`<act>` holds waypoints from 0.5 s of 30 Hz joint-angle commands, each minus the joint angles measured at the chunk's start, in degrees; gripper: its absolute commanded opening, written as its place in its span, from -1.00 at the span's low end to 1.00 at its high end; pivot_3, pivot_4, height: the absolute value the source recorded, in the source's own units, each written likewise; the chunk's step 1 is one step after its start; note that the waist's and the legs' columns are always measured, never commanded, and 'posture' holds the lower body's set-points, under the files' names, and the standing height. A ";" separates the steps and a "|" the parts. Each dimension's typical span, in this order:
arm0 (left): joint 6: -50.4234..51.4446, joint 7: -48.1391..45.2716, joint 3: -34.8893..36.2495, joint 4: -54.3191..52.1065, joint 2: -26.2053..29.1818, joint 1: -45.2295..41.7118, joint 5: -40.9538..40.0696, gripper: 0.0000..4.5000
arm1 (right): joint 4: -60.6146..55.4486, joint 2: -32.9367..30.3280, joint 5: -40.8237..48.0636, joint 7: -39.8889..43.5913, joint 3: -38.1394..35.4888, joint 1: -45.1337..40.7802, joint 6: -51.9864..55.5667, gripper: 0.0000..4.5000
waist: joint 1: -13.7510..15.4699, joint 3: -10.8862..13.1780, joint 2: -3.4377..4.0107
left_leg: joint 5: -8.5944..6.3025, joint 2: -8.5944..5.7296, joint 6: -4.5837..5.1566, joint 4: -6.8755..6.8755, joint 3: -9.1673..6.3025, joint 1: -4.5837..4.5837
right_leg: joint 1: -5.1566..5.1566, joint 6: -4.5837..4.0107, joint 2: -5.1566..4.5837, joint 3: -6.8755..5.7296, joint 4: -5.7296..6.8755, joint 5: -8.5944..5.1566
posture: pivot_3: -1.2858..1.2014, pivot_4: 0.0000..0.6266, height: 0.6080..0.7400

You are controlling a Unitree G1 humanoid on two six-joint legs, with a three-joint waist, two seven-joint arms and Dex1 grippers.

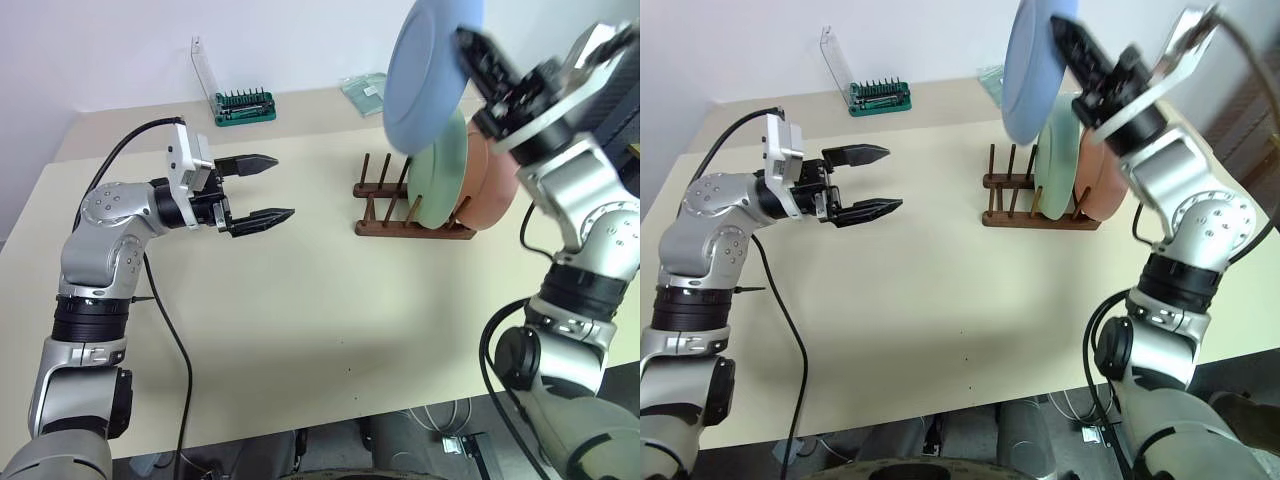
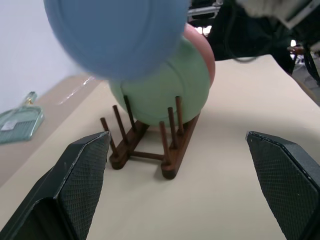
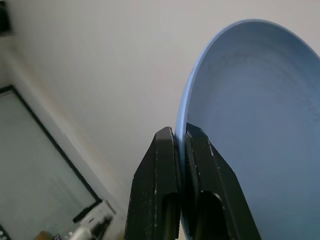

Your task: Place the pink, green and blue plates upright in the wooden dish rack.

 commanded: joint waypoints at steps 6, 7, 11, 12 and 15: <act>-0.56 0.41 1.27 -1.82 0.57 0.25 -0.29 1.00 | -2.07 -0.38 0.92 0.47 1.66 0.75 0.27 -0.99 | 0.00 0.00 0.02 | -0.02 0.03 0.04 0.01 0.02 0.00 | -0.03 0.00 0.04 0.02 0.05 0.00 | 0.03 -0.52 1.00; -0.53 0.42 1.23 -1.85 0.58 0.25 -0.30 1.00 | -2.11 -0.36 1.22 0.32 1.67 0.76 0.32 -0.99 | 0.08 0.01 0.02 | -0.02 0.03 0.03 0.01 0.02 0.00 | -0.03 0.00 0.04 0.02 0.05 0.00 | 0.03 -0.52 1.00; -0.76 0.46 0.83 -2.04 0.54 0.20 -0.03 1.00 | -2.51 -0.08 0.20 -0.19 2.42 1.92 0.12 -0.99 | 0.13 0.00 0.02 | -0.01 0.02 0.02 0.01 0.02 0.00 | -0.02 0.00 0.04 0.02 0.04 0.00 | 0.03 -0.52 1.00; -0.65 0.52 0.78 -2.09 0.51 0.14 -0.06 1.00 | -2.72 -0.18 -0.70 0.08 2.82 2.38 -0.08 -0.99 | 0.12 0.00 0.02 | -0.02 0.03 0.03 0.01 0.02 0.00 | -0.03 0.00 0.04 0.02 0.03 0.00 | 0.03 -0.52 1.00; -0.62 0.49 0.79 -2.25 0.56 0.11 -0.09 1.00 | -3.14 -0.14 -1.39 0.24 3.16 2.97 -0.39 -0.99 | 0.09 0.00 0.02 | -0.02 0.03 0.03 0.01 0.02 0.00 | -0.02 0.00 0.04 0.02 0.04 0.00 | 0.03 -0.52 1.00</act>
